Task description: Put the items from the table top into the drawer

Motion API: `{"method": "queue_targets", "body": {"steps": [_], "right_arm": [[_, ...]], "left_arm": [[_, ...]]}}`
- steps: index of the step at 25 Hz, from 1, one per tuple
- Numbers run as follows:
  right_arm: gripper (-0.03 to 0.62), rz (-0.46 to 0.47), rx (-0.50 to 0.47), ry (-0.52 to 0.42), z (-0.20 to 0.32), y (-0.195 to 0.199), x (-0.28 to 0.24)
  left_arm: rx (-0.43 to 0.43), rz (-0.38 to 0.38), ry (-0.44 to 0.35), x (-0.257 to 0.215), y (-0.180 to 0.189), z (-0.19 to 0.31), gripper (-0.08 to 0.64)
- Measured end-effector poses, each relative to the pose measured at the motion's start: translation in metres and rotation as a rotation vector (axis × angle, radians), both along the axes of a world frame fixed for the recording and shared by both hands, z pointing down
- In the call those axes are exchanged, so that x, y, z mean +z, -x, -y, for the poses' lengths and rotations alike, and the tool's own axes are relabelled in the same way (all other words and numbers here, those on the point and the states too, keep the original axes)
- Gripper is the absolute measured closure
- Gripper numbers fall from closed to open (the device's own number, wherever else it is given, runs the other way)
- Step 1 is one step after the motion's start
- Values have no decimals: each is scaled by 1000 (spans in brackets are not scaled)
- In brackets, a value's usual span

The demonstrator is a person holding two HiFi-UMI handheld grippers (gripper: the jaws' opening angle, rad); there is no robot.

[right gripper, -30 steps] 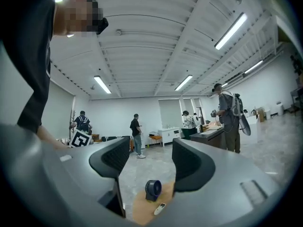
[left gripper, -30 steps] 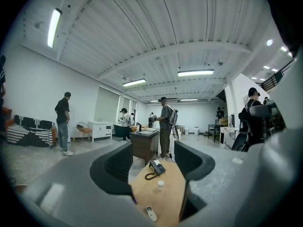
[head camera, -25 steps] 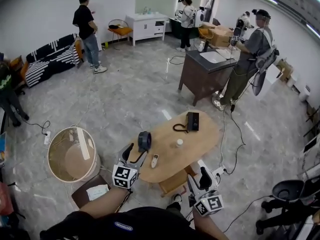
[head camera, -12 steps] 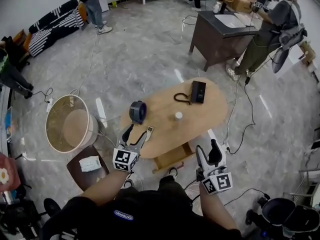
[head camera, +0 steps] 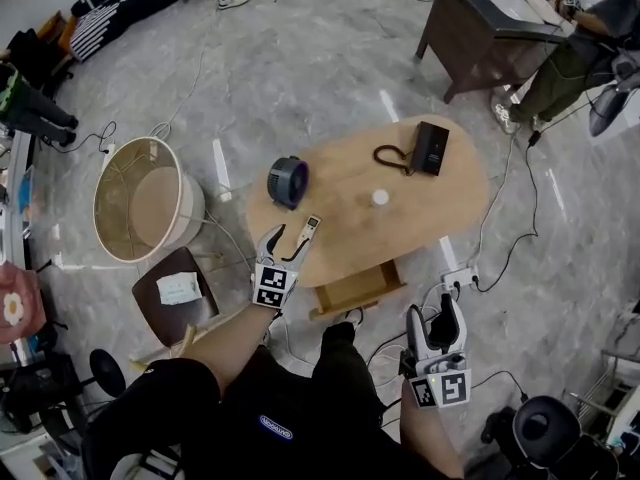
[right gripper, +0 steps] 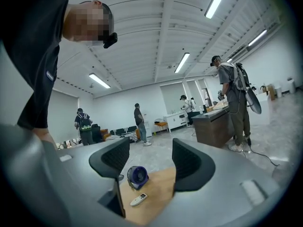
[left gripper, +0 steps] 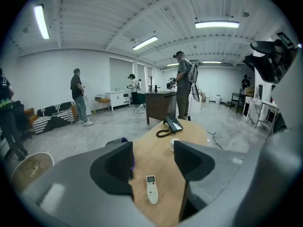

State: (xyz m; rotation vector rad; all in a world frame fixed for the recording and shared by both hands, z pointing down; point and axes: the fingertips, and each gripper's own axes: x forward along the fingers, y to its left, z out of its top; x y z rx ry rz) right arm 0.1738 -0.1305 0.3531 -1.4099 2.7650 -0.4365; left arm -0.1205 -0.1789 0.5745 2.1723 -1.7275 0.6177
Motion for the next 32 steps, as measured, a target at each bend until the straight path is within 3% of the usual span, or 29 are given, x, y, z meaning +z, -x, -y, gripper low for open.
{"method": "queue_targets", "body": {"steps": [5,14,22,28,32], "right_arm": [[301,-7,0,1,-6,-4,3],[302,-21,-7,-48,-21,-3,-9],[302,-28,-2,-99,-5,8,31],[302,-20,-7,-38,-21,18,72],[302,-21,7,33,-40,16,104]], "left_arm": [[-28,9,45,32,0,3,280],[26,25,157,101,-14,14,280],[22,60,257,176,-6,13,280],[72,75,343,230,-8,10,282],[57,71,404,257,-4,10,282]]}}
